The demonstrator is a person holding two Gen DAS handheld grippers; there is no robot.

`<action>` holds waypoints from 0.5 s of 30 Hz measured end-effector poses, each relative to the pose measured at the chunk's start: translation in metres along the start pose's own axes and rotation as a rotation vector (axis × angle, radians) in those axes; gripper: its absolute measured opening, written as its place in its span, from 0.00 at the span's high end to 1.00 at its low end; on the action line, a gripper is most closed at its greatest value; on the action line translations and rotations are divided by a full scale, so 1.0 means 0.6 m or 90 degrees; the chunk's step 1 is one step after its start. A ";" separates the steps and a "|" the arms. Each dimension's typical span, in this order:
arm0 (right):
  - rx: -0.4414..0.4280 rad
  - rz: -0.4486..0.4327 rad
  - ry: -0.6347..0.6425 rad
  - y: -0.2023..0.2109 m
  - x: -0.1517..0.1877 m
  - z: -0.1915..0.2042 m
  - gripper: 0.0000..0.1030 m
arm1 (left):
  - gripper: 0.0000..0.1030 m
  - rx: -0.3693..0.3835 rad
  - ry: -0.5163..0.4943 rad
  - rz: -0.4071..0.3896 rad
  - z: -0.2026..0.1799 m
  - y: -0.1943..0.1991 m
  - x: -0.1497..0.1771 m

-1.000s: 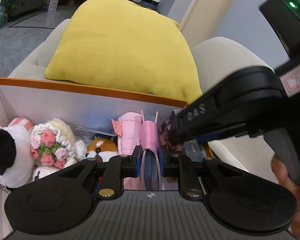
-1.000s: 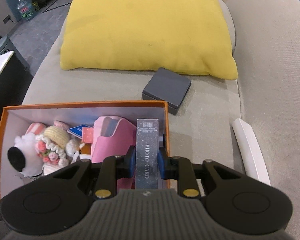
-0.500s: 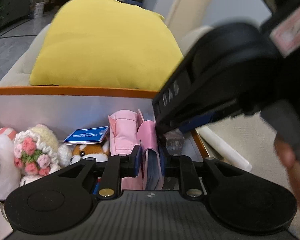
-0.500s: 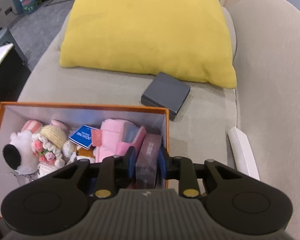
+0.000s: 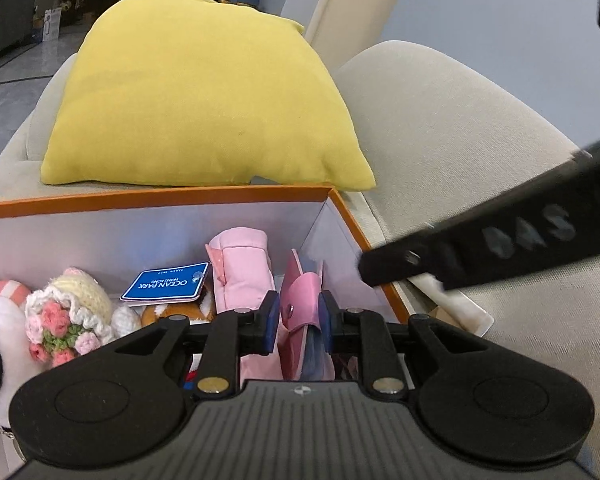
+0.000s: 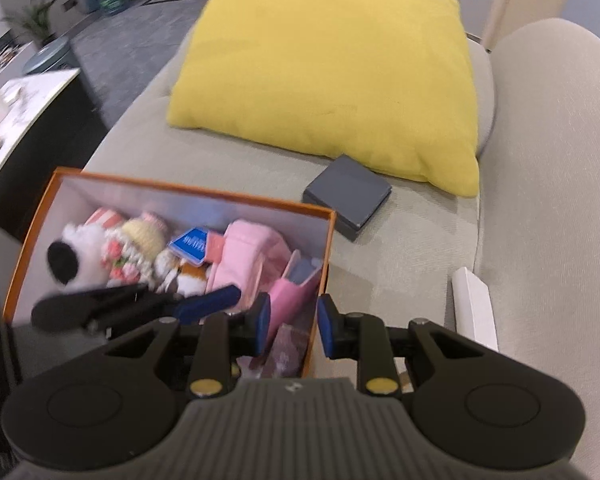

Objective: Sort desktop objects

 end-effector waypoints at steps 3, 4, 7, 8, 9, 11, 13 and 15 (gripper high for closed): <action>-0.019 0.005 0.064 0.019 0.022 0.004 0.74 | 0.77 0.018 -0.003 -0.003 0.003 0.011 -0.003; -0.029 0.002 0.087 0.025 0.030 0.007 0.73 | 0.77 0.025 -0.016 0.001 -0.002 0.007 0.001; -0.042 -0.008 0.165 0.040 0.042 0.018 0.73 | 0.77 0.029 -0.055 0.004 -0.015 0.018 0.008; -0.043 -0.014 0.200 0.045 0.046 0.024 0.73 | 0.77 0.028 -0.067 0.001 -0.018 0.024 0.010; -0.046 -0.018 0.232 0.049 0.049 0.029 0.71 | 0.77 0.023 -0.072 -0.004 -0.017 0.031 0.012; -0.039 -0.016 0.299 0.051 0.058 0.038 0.66 | 0.77 0.021 -0.073 -0.009 -0.013 0.046 0.013; -0.029 -0.011 0.356 0.049 0.067 0.043 0.54 | 0.77 0.019 -0.072 -0.008 -0.014 0.059 0.010; -0.027 0.000 0.406 0.039 0.076 0.049 0.51 | 0.77 0.018 -0.067 0.009 -0.002 0.056 0.010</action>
Point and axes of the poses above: each gripper's, at about its wrist camera, not at the fingertips, and y roughly against the way its jaws point, z to its left, x to its underside, the point moved 6 cm from there along -y, roughly the way its jaws point, and after that the axes turned 10 degrees about -y, right-handed, at the moved point
